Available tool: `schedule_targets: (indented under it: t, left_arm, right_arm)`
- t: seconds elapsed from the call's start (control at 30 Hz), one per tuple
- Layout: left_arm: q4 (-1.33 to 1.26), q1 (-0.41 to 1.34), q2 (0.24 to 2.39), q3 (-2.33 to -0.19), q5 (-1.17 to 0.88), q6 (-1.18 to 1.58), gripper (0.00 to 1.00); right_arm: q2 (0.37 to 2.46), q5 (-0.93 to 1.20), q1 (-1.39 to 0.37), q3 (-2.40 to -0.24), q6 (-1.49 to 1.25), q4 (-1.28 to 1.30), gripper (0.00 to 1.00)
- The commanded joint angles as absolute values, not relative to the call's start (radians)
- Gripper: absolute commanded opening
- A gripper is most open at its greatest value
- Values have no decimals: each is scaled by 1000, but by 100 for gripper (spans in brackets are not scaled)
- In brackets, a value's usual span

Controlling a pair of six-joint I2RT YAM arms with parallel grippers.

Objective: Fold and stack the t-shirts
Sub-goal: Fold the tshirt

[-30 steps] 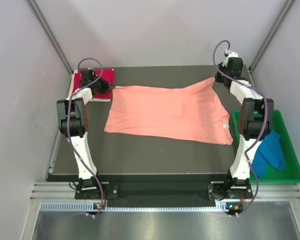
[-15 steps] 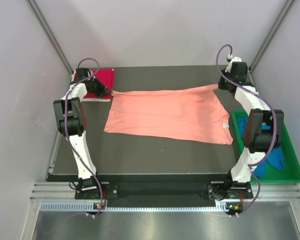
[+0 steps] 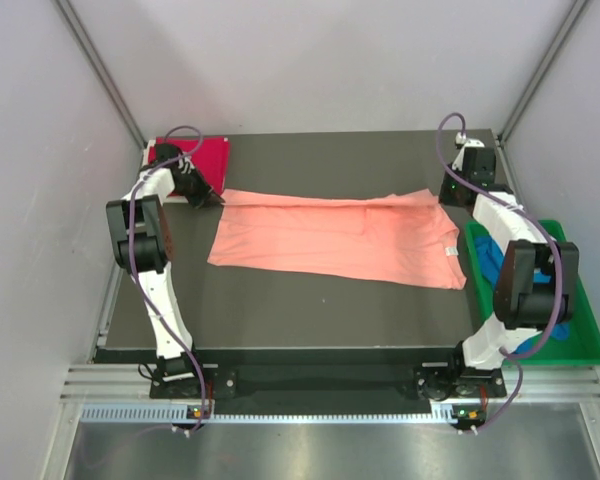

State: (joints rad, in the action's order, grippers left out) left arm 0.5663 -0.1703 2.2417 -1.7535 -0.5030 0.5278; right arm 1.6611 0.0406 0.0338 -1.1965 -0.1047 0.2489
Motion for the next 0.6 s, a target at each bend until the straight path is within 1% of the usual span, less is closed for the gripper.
schedule_targets:
  t: [0.0,0.13,0.3,0.57]
  left_arm:
    - [601,-181,2158,-1698,-472,480,0]
    - [609,-183,2135,-1654,-421,456,0]
    - [634,-181,2118,-1635,-416,440,0]
    - [634,-173,2092,-1605,-407,439,0]
  right_arm:
    - [1580,-26,37,-1168,-106,275,0]
    - [1546,-75,37,-1114,-113,301,0]
    - [1506,-81,37,-1025,-127,279,0]
    - [1460,-92,37,-988,-141,261,0]
